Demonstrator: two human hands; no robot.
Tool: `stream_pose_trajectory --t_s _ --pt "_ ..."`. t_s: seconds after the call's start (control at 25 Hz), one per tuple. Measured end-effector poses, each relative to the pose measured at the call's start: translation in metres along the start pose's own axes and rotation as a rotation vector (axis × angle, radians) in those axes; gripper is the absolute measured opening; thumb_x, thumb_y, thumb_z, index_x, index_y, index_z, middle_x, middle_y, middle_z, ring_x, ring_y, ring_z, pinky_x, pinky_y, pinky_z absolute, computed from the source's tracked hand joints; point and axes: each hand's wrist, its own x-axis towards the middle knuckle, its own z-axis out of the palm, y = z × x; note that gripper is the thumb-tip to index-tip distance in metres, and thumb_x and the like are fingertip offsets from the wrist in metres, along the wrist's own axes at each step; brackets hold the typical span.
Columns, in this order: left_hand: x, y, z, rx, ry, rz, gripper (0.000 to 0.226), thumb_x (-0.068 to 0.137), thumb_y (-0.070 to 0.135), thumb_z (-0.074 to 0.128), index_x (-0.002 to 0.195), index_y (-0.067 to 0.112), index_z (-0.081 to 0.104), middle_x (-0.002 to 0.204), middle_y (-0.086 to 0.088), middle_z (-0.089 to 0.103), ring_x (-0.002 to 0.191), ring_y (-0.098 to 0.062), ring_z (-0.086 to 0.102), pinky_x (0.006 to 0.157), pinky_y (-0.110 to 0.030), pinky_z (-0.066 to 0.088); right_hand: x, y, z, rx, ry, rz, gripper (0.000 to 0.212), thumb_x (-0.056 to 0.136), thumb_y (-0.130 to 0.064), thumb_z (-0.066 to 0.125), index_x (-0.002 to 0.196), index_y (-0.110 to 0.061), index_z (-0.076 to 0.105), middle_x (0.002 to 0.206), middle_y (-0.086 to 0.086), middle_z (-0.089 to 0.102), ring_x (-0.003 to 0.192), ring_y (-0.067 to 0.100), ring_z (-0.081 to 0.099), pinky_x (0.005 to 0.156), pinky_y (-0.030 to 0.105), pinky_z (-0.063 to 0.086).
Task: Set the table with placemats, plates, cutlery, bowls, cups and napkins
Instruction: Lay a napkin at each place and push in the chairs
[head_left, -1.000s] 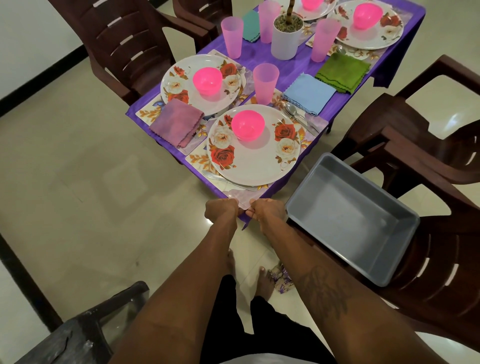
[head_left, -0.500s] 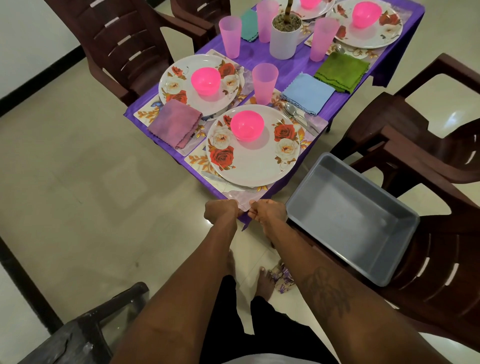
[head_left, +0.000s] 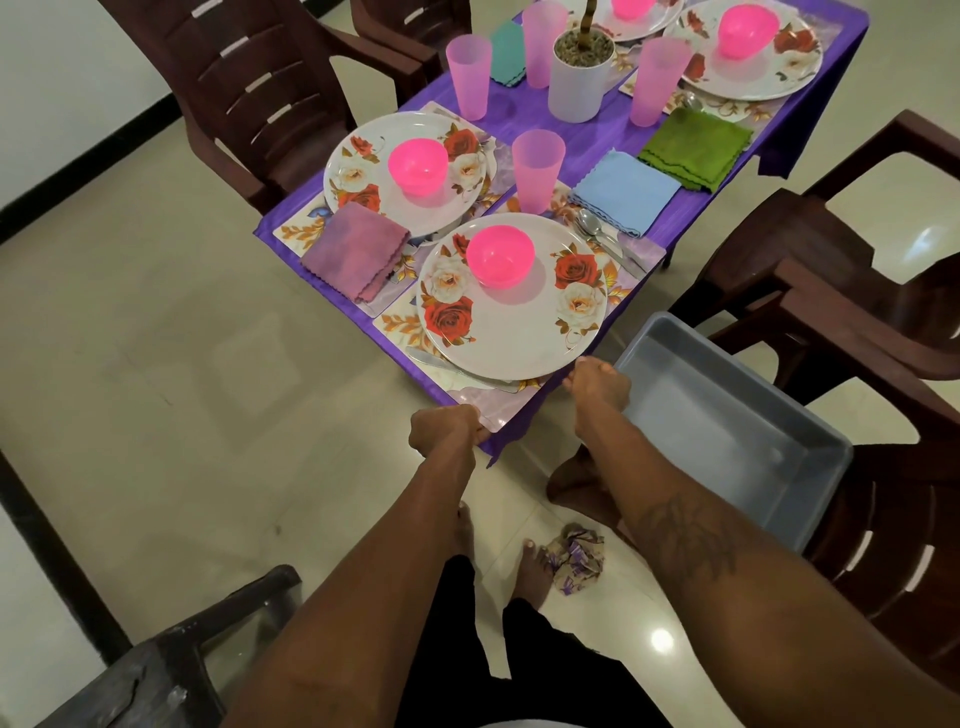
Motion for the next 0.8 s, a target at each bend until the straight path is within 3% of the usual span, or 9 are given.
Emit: stream_pose_trajectory --t_s 0.12,0.28,0.36,0.48,0.6,0.8 --pt "0.013 -0.003 0.000 -0.170 -0.030 -0.058 0.041 0.071 0.019 0.093 0.101 0.004 0.068 0.090 -0.012 0.074 0.062 -0.022 0.076 0.064 -0.036 0.066 0.033 -0.038 -0.005 -0.073 -0.020 -0.038 0.019 0.101 -0.020 0.054 0.108 -0.011 0.069 0.102 0.004 0.069 0.087 0.018 0.067 0.067 0.030 0.055" --pt "0.025 0.007 -0.004 -0.248 0.056 -0.078 0.036 0.074 0.021 0.091 0.095 0.005 0.068 0.087 -0.012 0.074 0.064 -0.024 0.076 0.066 -0.039 0.066 0.060 -0.079 -0.005 -0.092 -0.131 -0.085 0.030 0.103 -0.029 0.044 0.092 -0.012 0.066 0.083 -0.002 0.069 0.071 0.011 0.067 0.050 0.023 0.048" --pt "0.026 0.013 -0.004 -0.217 0.138 -0.044 0.040 0.073 0.023 0.091 0.099 0.006 0.067 0.089 -0.012 0.073 0.066 -0.025 0.075 0.068 -0.039 0.066 0.067 -0.086 0.002 -0.141 -0.210 -0.093 0.038 0.103 -0.035 0.043 0.094 -0.014 0.074 0.084 -0.002 0.076 0.073 0.013 0.074 0.055 0.023 0.058" --pt "0.025 0.017 -0.003 -0.195 0.172 -0.042 0.042 0.073 0.024 0.091 0.102 0.006 0.066 0.092 -0.013 0.072 0.069 -0.027 0.074 0.069 -0.040 0.066 0.076 -0.084 0.013 -0.154 -0.229 -0.070 0.043 0.103 -0.044 0.044 0.096 -0.016 0.076 0.087 0.001 0.079 0.075 0.017 0.077 0.072 0.034 0.064" --pt "0.029 0.017 -0.001 -0.181 0.182 -0.048 0.043 0.073 0.025 0.091 0.104 0.008 0.065 0.095 -0.013 0.072 0.070 -0.029 0.074 0.069 -0.040 0.065 0.085 -0.078 0.016 -0.128 -0.215 -0.111 0.038 0.103 -0.044 0.044 0.096 -0.022 0.073 0.088 0.000 0.079 0.077 0.017 0.078 0.076 0.040 0.065" --pt "0.030 0.017 0.000 -0.154 0.211 -0.010 0.044 0.076 0.028 0.089 0.107 0.008 0.065 0.097 -0.012 0.071 0.071 -0.028 0.075 0.071 -0.040 0.065 0.091 -0.081 0.015 -0.111 -0.212 -0.072 0.034 0.102 -0.050 0.049 0.102 -0.025 0.072 0.093 -0.004 0.078 0.084 0.015 0.077 0.076 0.036 0.064"
